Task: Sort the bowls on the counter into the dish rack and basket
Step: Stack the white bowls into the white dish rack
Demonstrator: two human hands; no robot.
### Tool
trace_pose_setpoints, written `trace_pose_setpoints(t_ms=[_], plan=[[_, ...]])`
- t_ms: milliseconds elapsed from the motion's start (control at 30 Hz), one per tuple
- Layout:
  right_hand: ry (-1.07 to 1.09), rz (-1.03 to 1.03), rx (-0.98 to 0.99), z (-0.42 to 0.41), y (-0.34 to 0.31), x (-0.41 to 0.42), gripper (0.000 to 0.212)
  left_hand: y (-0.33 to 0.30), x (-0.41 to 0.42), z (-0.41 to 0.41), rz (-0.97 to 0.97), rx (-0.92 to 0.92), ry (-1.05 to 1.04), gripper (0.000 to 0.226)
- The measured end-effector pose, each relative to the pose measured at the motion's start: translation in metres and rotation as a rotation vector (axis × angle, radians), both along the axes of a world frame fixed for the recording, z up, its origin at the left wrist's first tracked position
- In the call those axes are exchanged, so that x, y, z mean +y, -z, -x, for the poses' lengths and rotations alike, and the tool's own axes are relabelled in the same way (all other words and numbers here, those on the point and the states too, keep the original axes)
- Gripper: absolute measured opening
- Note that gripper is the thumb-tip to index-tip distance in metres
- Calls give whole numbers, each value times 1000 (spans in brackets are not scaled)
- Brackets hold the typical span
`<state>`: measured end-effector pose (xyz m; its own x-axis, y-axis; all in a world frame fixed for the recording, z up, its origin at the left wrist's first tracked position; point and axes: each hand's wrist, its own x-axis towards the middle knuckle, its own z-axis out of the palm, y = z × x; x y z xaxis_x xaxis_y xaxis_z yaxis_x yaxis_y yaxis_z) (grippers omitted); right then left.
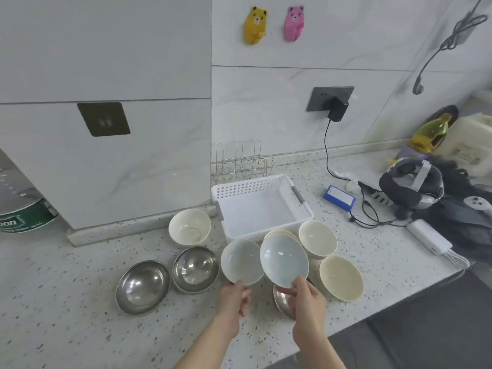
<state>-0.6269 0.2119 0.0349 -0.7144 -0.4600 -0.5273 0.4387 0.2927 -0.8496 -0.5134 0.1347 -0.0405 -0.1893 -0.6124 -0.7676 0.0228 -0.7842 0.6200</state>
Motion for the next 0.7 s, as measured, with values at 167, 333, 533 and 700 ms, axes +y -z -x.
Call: trace_pose_setpoints(t_ms=[167, 333, 533, 700], plan=[[-125, -48, 1, 19, -3, -4, 17, -1, -2, 9, -21, -15, -79, 14], [-216, -54, -23, 27, -12, -6, 22, -14, 1, -7, -12, -29, -90, 14], [-309, 36, 4, 26, -36, -25, 20, -52, 15, -40, 68, -61, 11, 21], [-355, 111, -19, 4, -52, -36, 13, -75, 16, -76, 168, -104, -35, 20]])
